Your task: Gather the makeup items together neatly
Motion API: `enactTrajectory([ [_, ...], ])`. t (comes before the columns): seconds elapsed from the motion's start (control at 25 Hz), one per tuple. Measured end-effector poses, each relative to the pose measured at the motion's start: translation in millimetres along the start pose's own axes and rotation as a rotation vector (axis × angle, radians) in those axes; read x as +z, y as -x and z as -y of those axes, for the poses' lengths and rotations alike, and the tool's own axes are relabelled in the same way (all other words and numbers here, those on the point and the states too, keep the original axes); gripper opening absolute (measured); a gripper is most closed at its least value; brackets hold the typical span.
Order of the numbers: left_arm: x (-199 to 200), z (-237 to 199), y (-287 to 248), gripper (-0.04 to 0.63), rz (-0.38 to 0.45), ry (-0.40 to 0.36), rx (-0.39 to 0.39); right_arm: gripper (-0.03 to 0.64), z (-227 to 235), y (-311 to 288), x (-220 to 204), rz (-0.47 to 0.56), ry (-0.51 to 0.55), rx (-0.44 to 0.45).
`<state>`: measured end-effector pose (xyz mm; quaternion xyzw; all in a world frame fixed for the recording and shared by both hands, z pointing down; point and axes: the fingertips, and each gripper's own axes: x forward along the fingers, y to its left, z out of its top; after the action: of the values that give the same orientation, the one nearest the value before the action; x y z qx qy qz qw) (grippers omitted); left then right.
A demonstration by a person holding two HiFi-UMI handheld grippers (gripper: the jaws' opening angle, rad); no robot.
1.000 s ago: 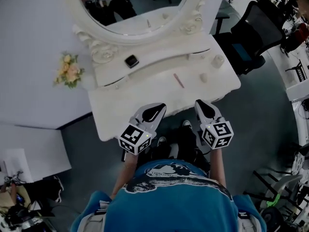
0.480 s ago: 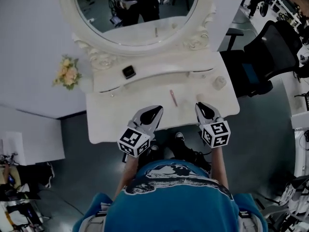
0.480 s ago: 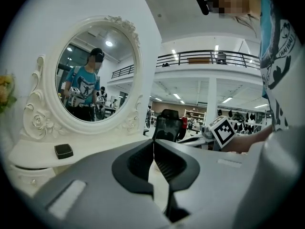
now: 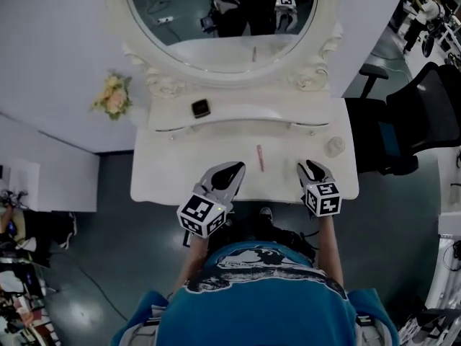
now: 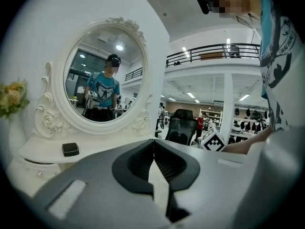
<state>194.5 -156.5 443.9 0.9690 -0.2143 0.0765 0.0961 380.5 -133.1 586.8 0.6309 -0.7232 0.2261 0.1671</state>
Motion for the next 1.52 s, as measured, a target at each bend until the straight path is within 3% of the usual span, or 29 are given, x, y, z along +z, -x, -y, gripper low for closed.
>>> enactTrajectory([
  [0.16, 0, -4, 3, 0.009, 0.007, 0.011, 0.068, 0.173, 14, -27, -33, -0.129, 0.052, 0.019],
  [0.4, -5, -4, 10, 0.011, 0.008, 0.027, 0.144, 0.187, 25, -52, -68, -0.235, 0.091, 0.03],
  [0.8, -21, -3, 18, 0.011, -0.022, 0.058, 0.189, 0.092, 37, -55, -70, -0.201, 0.034, 0.006],
  [1.08, -25, -23, 39, 0.011, -0.035, 0.067, 0.217, 0.075, 32, -58, -53, -0.187, -0.002, -0.012],
  [1.28, -19, -45, 56, 0.011, -0.026, 0.064, 0.228, 0.074, -1, -70, -22, -0.136, -0.01, 0.028],
  [1.52, -16, -71, 78, 0.011, -0.021, 0.059, 0.237, 0.074, -75, -110, 21, -0.075, -0.005, 0.141],
])
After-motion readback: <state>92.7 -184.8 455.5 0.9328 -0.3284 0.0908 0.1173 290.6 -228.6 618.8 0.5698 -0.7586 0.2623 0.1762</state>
